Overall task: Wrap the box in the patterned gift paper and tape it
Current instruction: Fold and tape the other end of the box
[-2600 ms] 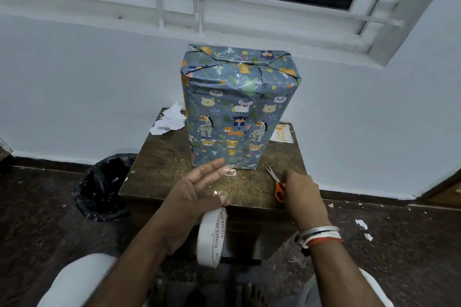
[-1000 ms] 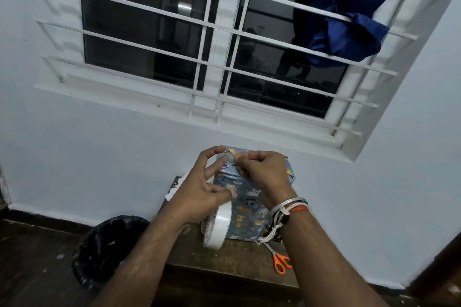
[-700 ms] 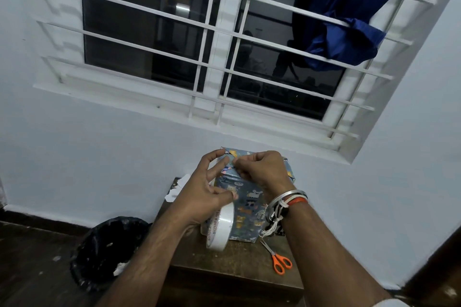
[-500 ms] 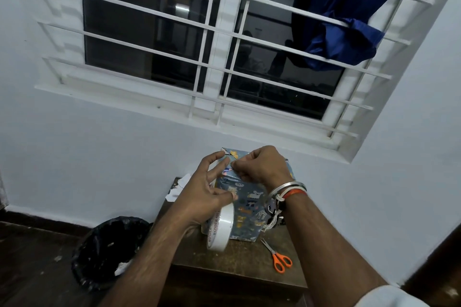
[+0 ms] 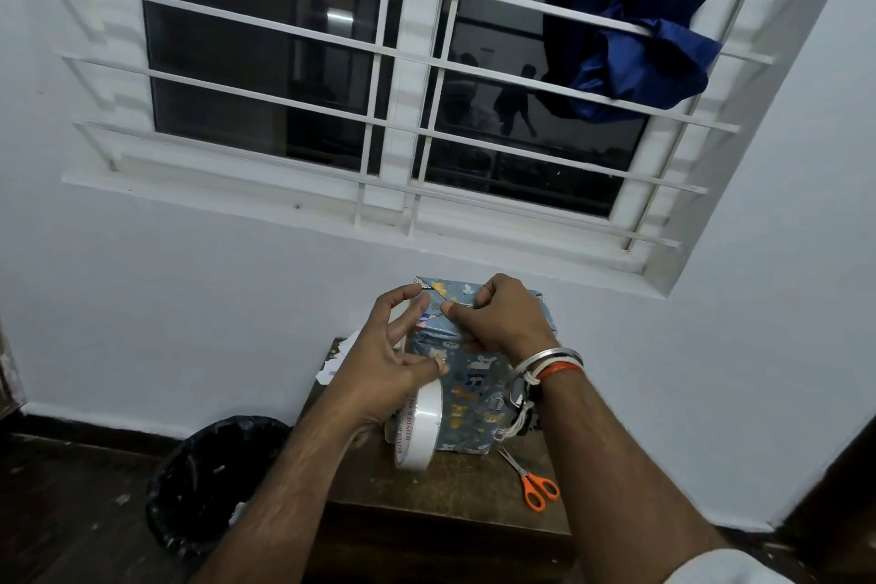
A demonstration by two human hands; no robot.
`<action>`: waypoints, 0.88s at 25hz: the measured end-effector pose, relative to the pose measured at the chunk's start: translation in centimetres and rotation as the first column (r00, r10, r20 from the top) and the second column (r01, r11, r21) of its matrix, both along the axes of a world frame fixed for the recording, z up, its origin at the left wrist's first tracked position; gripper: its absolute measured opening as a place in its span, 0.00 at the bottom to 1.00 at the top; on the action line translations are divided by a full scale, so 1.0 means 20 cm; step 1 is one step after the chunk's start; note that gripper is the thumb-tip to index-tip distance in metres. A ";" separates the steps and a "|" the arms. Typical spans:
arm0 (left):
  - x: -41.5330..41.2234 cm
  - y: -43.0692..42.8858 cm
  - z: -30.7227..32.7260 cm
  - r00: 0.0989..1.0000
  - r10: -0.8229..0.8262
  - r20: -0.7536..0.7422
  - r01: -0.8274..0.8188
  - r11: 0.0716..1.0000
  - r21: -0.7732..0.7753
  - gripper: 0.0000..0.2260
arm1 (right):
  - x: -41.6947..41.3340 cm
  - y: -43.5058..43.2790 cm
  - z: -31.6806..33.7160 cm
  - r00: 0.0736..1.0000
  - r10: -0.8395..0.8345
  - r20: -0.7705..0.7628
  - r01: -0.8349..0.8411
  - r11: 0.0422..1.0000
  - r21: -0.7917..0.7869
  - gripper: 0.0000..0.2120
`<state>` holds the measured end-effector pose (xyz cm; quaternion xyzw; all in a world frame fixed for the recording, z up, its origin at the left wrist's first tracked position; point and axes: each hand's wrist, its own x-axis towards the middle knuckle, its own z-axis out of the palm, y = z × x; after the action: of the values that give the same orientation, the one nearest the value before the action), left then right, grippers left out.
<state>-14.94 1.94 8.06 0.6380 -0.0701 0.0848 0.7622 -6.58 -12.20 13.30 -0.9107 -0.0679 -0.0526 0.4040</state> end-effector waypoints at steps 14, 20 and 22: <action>-0.12 -0.11 -0.10 0.969 0.208 0.131 -0.198 0.977 -0.082 0.23 | -0.06 -0.08 -0.10 0.931 0.048 0.362 -0.086 0.992 0.091 0.08; -0.14 -0.18 -0.27 0.968 0.240 0.078 -0.235 0.970 -0.061 0.19 | -0.11 -0.14 -0.18 0.908 0.133 0.398 -0.228 0.953 0.201 0.07; -0.12 -0.18 -0.31 0.969 0.238 0.059 -0.234 0.970 -0.061 0.18 | -0.12 -0.15 -0.20 0.896 0.167 0.410 -0.269 0.941 0.205 0.06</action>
<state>-17.41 -1.73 1.87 0.6178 -0.0164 0.1977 0.7609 -9.06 -15.27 9.33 -0.8087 -0.2414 -0.1936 0.5002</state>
